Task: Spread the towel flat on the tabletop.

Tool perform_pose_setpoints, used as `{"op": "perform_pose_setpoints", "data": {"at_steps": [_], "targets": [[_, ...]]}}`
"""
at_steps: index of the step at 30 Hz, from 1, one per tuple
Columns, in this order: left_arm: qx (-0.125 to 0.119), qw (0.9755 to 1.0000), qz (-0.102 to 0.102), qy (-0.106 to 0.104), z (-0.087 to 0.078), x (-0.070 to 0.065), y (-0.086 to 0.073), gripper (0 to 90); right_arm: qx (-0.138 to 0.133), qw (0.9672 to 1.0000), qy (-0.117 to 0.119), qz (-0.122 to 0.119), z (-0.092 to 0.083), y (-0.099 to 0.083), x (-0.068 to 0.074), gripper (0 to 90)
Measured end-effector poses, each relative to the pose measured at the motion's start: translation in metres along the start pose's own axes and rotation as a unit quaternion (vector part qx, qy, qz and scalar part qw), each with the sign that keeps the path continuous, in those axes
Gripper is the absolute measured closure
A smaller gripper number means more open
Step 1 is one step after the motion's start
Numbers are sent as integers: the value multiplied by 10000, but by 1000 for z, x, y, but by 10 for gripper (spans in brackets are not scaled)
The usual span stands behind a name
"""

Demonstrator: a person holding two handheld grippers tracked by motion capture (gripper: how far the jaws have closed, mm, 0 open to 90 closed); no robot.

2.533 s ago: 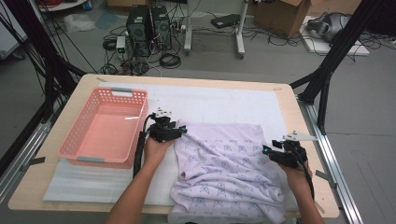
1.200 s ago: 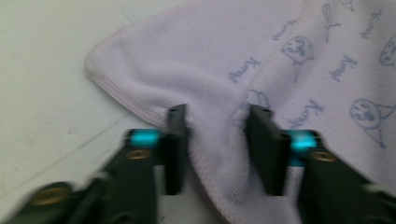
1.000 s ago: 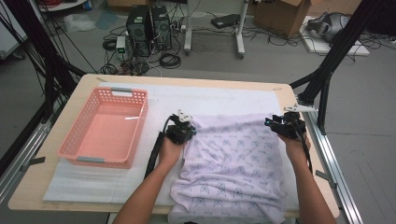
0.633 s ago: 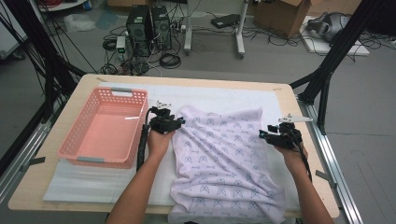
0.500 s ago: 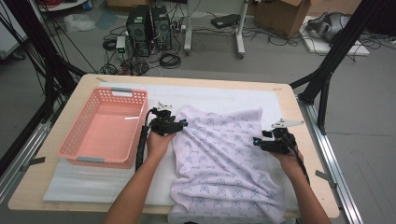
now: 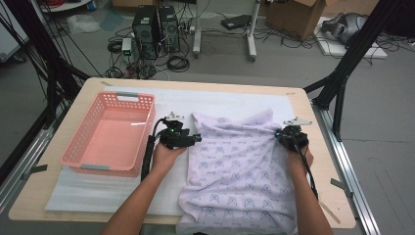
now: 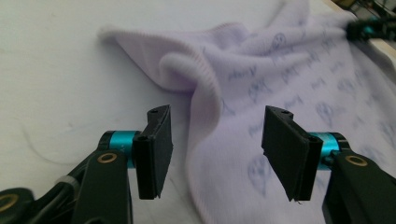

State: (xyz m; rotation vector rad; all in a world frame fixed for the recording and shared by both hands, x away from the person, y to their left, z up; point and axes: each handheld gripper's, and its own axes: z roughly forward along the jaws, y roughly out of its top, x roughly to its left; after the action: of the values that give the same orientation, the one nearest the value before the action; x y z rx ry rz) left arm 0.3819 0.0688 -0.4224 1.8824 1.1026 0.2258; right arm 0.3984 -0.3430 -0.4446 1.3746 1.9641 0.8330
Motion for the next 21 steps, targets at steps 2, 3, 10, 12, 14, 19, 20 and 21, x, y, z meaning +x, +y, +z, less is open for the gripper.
{"op": "perform_pose_setpoints", "data": {"at_steps": [2, 3, 10, 12, 14, 19, 20, 21], "targets": [[-68, 9999, 10, -91, -2, -5, -3, 431, -35, 9993, 138, 345, 2, -2, -5, 852], [-99, 9999, 50, -112, -3, -6, -7, 435, 15, 9992, 199, 339, 2, -2, -6, 816], [262, 9995, 10, -202, 7, -11, -32, 417, -179, 9981, 497, 304, -29, 0, -9, 547], [301, 9993, 135, -158, 8, -16, -31, 381, -231, 9972, 638, 301, -40, -1, -11, 530], [303, 9991, 176, -235, 11, -21, -32, 416, -267, 9962, 766, 301, -50, -4, -14, 519], [304, 9972, 622, 276, 14, -27, -31, 804, -294, 9934, 1071, 272, -65, -19, -13, 502], [269, 9978, 510, 316, 15, -23, -30, 822, -269, 9929, 1133, 247, -66, -23, -12, 500], [206, 9970, 525, 522, 15, -20, -28, 829, -246, 9926, 1167, 243, -67, -26, -11, 499]]}}
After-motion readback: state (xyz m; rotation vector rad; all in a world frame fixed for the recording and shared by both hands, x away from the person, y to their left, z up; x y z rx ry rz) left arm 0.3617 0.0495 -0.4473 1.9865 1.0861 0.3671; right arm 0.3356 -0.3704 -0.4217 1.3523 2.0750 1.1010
